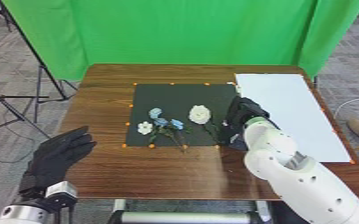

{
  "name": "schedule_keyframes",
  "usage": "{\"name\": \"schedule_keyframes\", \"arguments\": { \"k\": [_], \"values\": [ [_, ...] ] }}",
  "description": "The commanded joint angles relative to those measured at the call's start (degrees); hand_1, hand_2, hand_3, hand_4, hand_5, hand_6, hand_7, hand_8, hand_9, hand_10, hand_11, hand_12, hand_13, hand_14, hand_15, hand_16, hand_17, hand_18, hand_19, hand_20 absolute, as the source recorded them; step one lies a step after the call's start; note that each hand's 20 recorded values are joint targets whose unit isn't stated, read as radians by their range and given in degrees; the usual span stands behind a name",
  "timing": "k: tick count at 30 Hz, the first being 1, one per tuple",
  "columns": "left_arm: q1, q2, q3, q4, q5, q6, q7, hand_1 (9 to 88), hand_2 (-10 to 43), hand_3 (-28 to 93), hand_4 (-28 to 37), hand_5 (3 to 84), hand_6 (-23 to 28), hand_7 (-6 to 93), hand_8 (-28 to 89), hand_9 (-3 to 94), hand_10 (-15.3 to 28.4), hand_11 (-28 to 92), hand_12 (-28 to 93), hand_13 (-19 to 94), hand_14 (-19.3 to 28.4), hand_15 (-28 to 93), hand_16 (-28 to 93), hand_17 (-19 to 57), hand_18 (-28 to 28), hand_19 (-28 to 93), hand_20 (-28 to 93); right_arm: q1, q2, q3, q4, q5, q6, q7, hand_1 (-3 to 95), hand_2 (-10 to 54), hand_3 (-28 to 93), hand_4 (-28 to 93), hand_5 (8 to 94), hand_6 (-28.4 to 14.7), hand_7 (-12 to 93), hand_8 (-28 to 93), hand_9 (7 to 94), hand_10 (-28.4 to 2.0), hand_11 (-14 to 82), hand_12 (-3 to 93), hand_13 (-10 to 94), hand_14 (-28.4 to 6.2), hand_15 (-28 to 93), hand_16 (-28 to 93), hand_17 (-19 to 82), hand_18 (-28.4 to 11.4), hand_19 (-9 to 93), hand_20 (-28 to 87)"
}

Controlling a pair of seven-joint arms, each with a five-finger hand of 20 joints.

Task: Arrange flowers

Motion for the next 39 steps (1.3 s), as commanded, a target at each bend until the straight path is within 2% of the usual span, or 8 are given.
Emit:
{"name": "schedule_keyframes", "arguments": {
  "k": [1, 4, 8, 11, 18, 23, 28, 39],
  "values": [
    [0.7, -0.49, -0.15, -0.38, -0.14, 0.24, -0.84, 27.8, 6.0, 82, -12.2, 46.0, 14.0, 12.9, -8, 38.2, 22.6, 35, 8, 28, 28.4, 58, -13, -9.6, 21.4, 58, 11, -0.7, -0.3, 0.5, -0.4, 1.1, 0.5, 0.6, 54.5, -9.5, 77, -28, 82.0, -1.1, 19, 3, 93.7, -5.4, 19.4, 32.0, 78, -6.7, 64, 30, 30, -27.2, 86, 33],
    [0.5, -0.87, -0.32, -0.36, 0.24, -0.18, -1.22, 27.9, 6.0, 82, -12.1, 46.1, 14.0, 12.8, -8, 38.2, 22.5, 35, 8, 28, 28.4, 58, -13, -9.6, 21.4, 58, 11, -0.6, -0.1, 0.4, -0.8, 1.6, 0.1, 0.2, 53.4, -9.5, 78, -28, 81.4, -1.4, 19, 3, 93.7, -5.6, 20.0, 31.5, 78, -6.9, 65, 29, 30, -27.2, 86, 33],
    [1.0, 0.72, -0.01, -0.25, -0.69, 0.48, 0.23, 28.0, 6.0, 82, -12.1, 46.0, 14.0, 12.8, -8, 38.2, 22.5, 35, 8, 29, 28.4, 59, -13, -9.6, 21.5, 58, 11, -0.8, 0.1, 0.5, -1.4, 2.1, 0.2, 0.2, 50.9, -9.5, 77, -28, 80.8, -1.9, 19, 3, 93.7, -6.2, 20.4, 30.7, 78, -7.3, 65, 28, 30, -27.5, 86, 33],
    [0.9, 1.49, 0.07, -0.15, -1.05, 0.69, 0.43, 28.0, 6.0, 82, -12.0, 46.0, 14.1, 12.8, -8, 38.2, 22.6, 35, 8, 29, 28.4, 59, -13, -9.6, 21.4, 58, 11, -0.8, 0.2, 0.4, -1.5, 2.7, 0.3, 0.7, 48.2, -9.5, 77, -28, 80.1, -2.5, 18, 3, 93.0, -7.2, 22.0, 28.9, 78, -7.9, 66, 27, 29, -28.0, 87, 33],
    [1.1, 2.23, 0.41, 0.0, -1.55, 1.0, 1.51, 28.0, 6.1, 82, -12.1, 46.0, 14.0, 12.9, -8, 38.3, 22.6, 35, 8, 29, 28.4, 60, -13, -9.6, 21.4, 58, 11, -0.7, 0.6, -0.2, -2.0, 2.0, 0.6, 0.5, 40.3, -9.5, 79, -28, 78.6, -2.8, 17, 2, 91.1, -10.1, 27.8, 20.6, 77, -9.0, 66, 26, 29, -28.3, 87, 33],
    [0.9, 2.11, 0.48, 0.12, -1.32, 0.75, 1.38, 27.9, 6.0, 82, -12.0, 46.1, 14.1, 12.9, -8, 38.2, 22.6, 35, 8, 29, 28.4, 60, -13, -9.6, 21.4, 58, 11, -1.2, 0.9, 0.1, -2.4, 2.0, 0.1, 0.4, 38.3, -9.5, 80, -28, 77.6, -3.0, 16, -1, 90.2, -10.7, 28.1, 20.2, 76, -9.7, 67, 26, 28, -28.4, 86, 33],
    [0.6, 1.16, 0.27, 0.17, -0.41, 0.1, 0.14, 28.0, 6.0, 83, -12.0, 46.0, 14.1, 12.9, -8, 38.2, 22.6, 35, 8, 28, 28.4, 60, -13, -9.6, 21.4, 58, 11, -1.7, 1.3, 0.5, -3.3, 2.6, -0.7, 0.4, 36.2, -9.5, 82, -28, 76.8, -3.0, 16, -7, 89.6, -11.2, 28.4, 20.1, 75, -10.2, 68, 25, 28, -28.4, 86, 34],
    [1.2, 2.1, 0.2, 0.14, -1.12, 0.73, 1.56, 28.0, 6.1, 82, -12.0, 46.0, 14.0, 12.9, -8, 38.2, 22.6, 35, 8, 28, 28.4, 60, -13, -9.4, 21.5, 59, 11, -0.3, 2.5, 0.5, -5.1, 3.3, -2.0, -0.9, 35.1, -9.2, 80, -26, 75.4, -3.8, 16, -11, 89.8, -11.5, 28.9, 19.8, 76, -10.6, 68, 25, 28, -28.4, 85, 35]
  ]
}}
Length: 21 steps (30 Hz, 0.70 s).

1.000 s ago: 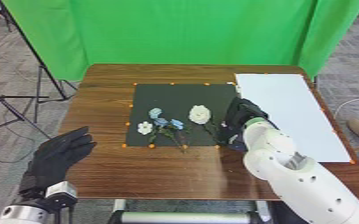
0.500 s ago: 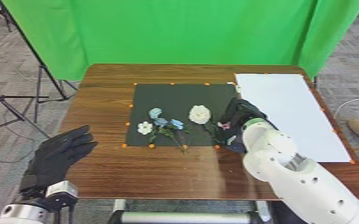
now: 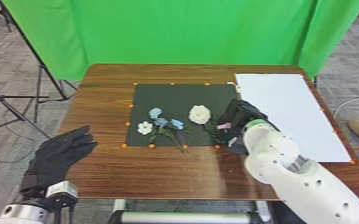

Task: Arrange flowers

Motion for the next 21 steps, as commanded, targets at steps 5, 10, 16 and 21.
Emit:
{"name": "schedule_keyframes", "arguments": {
  "k": [5, 10, 16, 21],
  "values": [
    [1.0, -0.17, -0.19, 0.01, -0.01, 0.24, 0.32, 28.1, 6.1, 82, -12.1, 46.1, 14.0, 13.0, -8, 38.2, 22.6, 35, 8, 28, 28.4, 60, -13, -9.4, 21.5, 59, 11, 1.5, 1.7, 0.9, -2.6, 0.9, -0.8, -1.1, 34.5, -9.0, 79, -26, 74.9, -4.0, 15, -11, 89.7, -11.9, 28.8, 19.8, 75, -11.1, 68, 25, 28, -28.4, 85, 35],
    [1.1, 0.88, 0.36, 0.16, -0.78, 0.88, 1.49, 27.9, 6.1, 83, -12.0, 46.0, 14.1, 12.9, -8, 38.3, 22.6, 35, 8, 28, 28.4, 60, -13, -9.4, 21.4, 58, 11, 0.7, 1.9, 3.4, -3.4, 2.3, -1.0, -1.0, 33.4, -7.7, 78, -26, 74.2, -4.5, 15, -11, 87.7, -13.2, 28.4, 19.8, 73, -12.2, 69, 25, 26, -28.4, 84, 35],
    [1.1, 0.98, 1.09, 0.35, -0.98, 1.47, 2.62, 27.9, 6.0, 82, -12.0, 46.0, 14.1, 12.8, -8, 38.2, 22.6, 35, 9, 28, 28.4, 60, -13, -9.4, 21.4, 58, 11, -7.7, -0.4, 16.4, -6.4, 10.5, -3.6, -2.9, 30.3, -4.2, 79, -26, 68.0, -5.7, 15, -11, 77.2, -16.1, 28.3, 18.7, 63, -15.7, 70, 22, 20, -28.4, 77, 33],
    [1.5, 1.11, 1.4, 0.29, -1.53, 2.44, 4.29, 27.7, 5.9, 82, -12.2, 46.1, 14.0, 13.0, -8, 37.9, 22.5, 35, 8, 28, 28.4, 59, -13, -9.4, 21.4, 58, 11, -13.2, -1.8, 24.1, -8.6, 15.0, 1.4, -3.6, 26.9, 0.4, 82, -26, 62.5, -6.2, 15, -12, 66.3, -18.3, 24.5, 16.5, 53, -18.7, 66, 16, 12, -28.2, 70, 27]
  ]
}}
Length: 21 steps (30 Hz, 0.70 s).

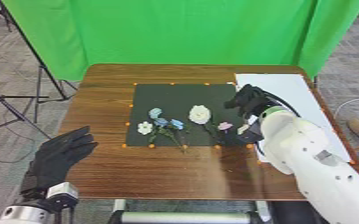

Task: Arrange flowers

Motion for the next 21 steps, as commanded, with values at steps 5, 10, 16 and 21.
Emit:
{"name": "schedule_keyframes", "arguments": {
  "k": [5, 10, 16, 21],
  "values": [
    [1.1, 1.19, 1.35, 0.24, -2.05, 3.45, 5.04, 27.7, 5.6, 82, -12.4, 46.1, 14.0, 12.9, -8, 37.3, 22.0, 34, 8, 27, 28.4, 58, -13, -9.3, 21.5, 58, 11, -13.3, -2.6, 17.2, -3.8, 10.1, 7.3, -6.6, 25.0, 2.2, 83, -27, 59.6, -5.9, 15, -12, 61.4, -18.5, 21.2, 15.6, 47, -20.5, 60, 13, 8, -27.1, 66, 23],
    [0.4, 1.55, 2.11, 0.36, -2.39, 4.54, 6.31, 27.7, 5.5, 82, -12.6, 46.4, 13.7, 12.8, -8, 36.5, 21.5, 32, 8, 27, 27.8, 57, -13, -9.3, 21.6, 58, 11, -17.2, -3.7, 21.2, -4.5, 12.9, 10.7, -9.6, 23.9, 3.1, 85, -27, 56.4, -4.8, 16, -12, 55.4, -17.8, 17.5, 14.8, 40, -21.0, 51, 10, 5, -25.7, 63, 19],
    [-0.6, 1.73, 3.79, 0.68, -3.08, 5.48, 7.57, 27.8, 5.3, 82, -12.9, 46.3, 13.4, 12.6, -8, 36.2, 21.1, 32, 8, 27, 27.6, 56, -12, -9.3, 21.6, 58, 11, -22.2, -6.0, 27.4, -4.9, 17.2, 8.9, -13.3, 23.5, 3.5, 86, -27, 54.6, -4.5, 16, -13, 52.9, -17.4, 16.3, 14.7, 37, -21.3, 47, 10, 4, -24.7, 62, 18],
    [-1.0, 1.5, 4.59, 0.88, -2.96, 5.6, 8.03, 27.8, 5.3, 82, -13.1, 46.2, 13.3, 12.5, -8, 36.2, 21.1, 32, 8, 27, 27.6, 56, -12, -9.3, 21.6, 58, 11, -24.7, -7.1, 30.3, -5.0, 20.3, 6.8, -15.5, 23.5, 4.1, 86, -27, 53.4, -4.5, 16, -12, 52.0, -17.6, 15.9, 14.9, 36, -21.3, 46, 11, 4, -24.1, 61, 18]
  ]
}}
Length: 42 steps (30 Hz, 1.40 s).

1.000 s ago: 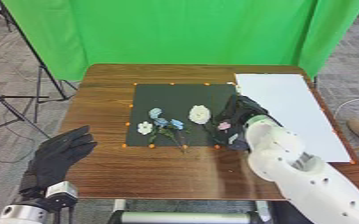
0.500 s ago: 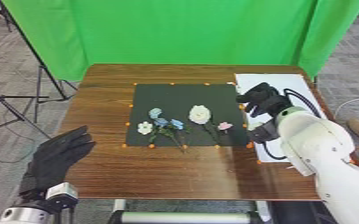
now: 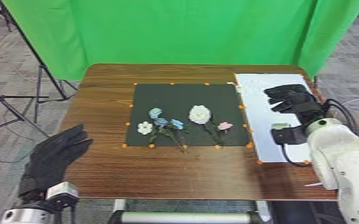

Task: Arrange flowers

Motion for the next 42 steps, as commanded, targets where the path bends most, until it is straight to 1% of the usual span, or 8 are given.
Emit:
{"name": "schedule_keyframes", "arguments": {
  "k": [1, 6, 18, 20, 28, 34, 40, 42],
  "values": [
    [-0.5, 0.17, 1.71, 0.51, -0.94, 1.11, 1.75, 27.7, 5.2, 82, -13.1, 46.2, 13.3, 12.5, -8, 36.3, 21.0, 32, 8, 27, 27.6, 56, -12, -9.3, 21.6, 58, 11, -5.9, -2.1, 4.7, -0.4, 4.4, -2.4, -4.3, 23.5, 4.2, 86, -27, 53.2, -4.5, 16, -12, 51.7, -17.6, 15.8, 14.9, 36, -21.3, 46, 11, 4, -23.9, 61, 18],
    [-1.1, 0.26, 2.57, 0.78, -1.14, 1.39, 2.26, 27.8, 5.2, 82, -13.2, 45.9, 13.0, 12.5, -9, 36.3, 20.9, 32, 8, 27, 27.5, 55, -12, -9.3, 21.5, 58, 11, -7.4, -3.5, 5.8, -0.8, 6.2, -1.9, -5.8, 23.6, 4.5, 86, -27, 52.3, -4.4, 15, -12, 50.7, -17.4, 15.3, 14.8, 35, -21.4, 44, 11, 4, -23.6, 61, 18],
    [-2.1, -1.43, 2.51, 0.97, 0.47, 0.08, -0.27, 27.9, 5.1, 82, -13.4, 45.7, 12.8, 12.6, -9, 36.4, 20.9, 32, 8, 27, 27.2, 55, -12, -9.2, 21.4, 57, 11, -8.5, -3.2, 6.1, -0.7, 6.6, -0.6, -8.0, 23.4, 4.5, 88, -27, 50.8, -3.5, 15, -12, 49.3, -16.2, 14.5, 14.6, 34, -21.3, 41, 12, 3, -22.9, 59, 17],
    [-2.3, -1.25, 2.93, 1.16, 0.35, 0.47, 0.88, 27.8, 5.1, 82, -13.4, 45.7, 12.8, 12.6, -9, 36.3, 20.9, 32, 8, 27, 27.0, 54, -12, -9.3, 21.4, 57, 11, -7.8, -2.9, 5.8, -0.4, 5.9, -0.4, -8.8, 23.4, 4.5, 88, -28, 50.4, -3.4, 15, -12, 48.9, -16.0, 13.9, 14.4, 33, -21.5, 39, 12, 3, -22.6, 58, 17],
    [-2.9, -0.91, 3.46, 1.29, 0.01, 0.84, 1.49, 27.9, 5.0, 82, -13.5, 45.7, 12.9, 12.6, -9, 36.2, 20.9, 32, 8, 26, 26.5, 53, -11, -9.3, 21.3, 57, 11, -7.7, -2.2, 5.7, 0.1, 7.2, 0.5, -8.9, 23.3, 4.5, 88, -28, 49.7, -2.9, 16, -13, 47.6, -15.2, 12.6, 14.2, 32, -21.2, 35, 13, 2, -22.1, 56, 15],
    [-2.7, -1.41, 3.39, 1.17, 0.05, 1.02, 1.34, 27.9, 5.0, 82, -13.5, 45.7, 13.0, 12.7, -9, 36.3, 21.0, 33, 8, 26, 26.9, 55, -11, -9.3, 21.2, 57, 11, -7.4, -2.3, 5.0, 0.2, 7.0, -0.1, -8.4, 23.3, 4.5, 88, -28, 49.6, -2.9, 16, -13, 47.7, -15.1, 12.9, 14.4, 32, -21.3, 35, 13, 2, -22.3, 56, 16],
    [-2.8, -2.27, 3.0, 1.19, 1.17, -0.06, -0.36, 27.9, 5.0, 82, -13.6, 45.8, 13.1, 12.9, -9, 36.4, 21.2, 33, 8, 26, 27.0, 55, -11, -9.3, 21.1, 57, 11, -7.8, -2.4, 4.5, -0.1, 7.1, 0.1, -7.9, 23.4, 4.8, 88, -28, 49.8, -2.8, 16, -13, 47.9, -15.4, 13.1, 14.5, 33, -21.3, 36, 14, 2, -22.3, 57, 16],
    [-2.8, -2.37, 3.17, 1.16, 0.8, 0.43, 0.04, 27.9, 5.0, 82, -13.5, 45.8, 13.1, 12.9, -9, 36.4, 21.2, 33, 8, 26, 27.1, 55, -11, -9.3, 21.1, 57, 11, -7.5, -2.3, 4.5, -0.2, 7.0, -0.3, -7.4, 23.3, 4.8, 88, -28, 49.8, -2.8, 16, -13, 48.0, -15.5, 13.1, 14.5, 33, -21.3, 36, 14, 2, -22.3, 57, 16]
  ]
}}
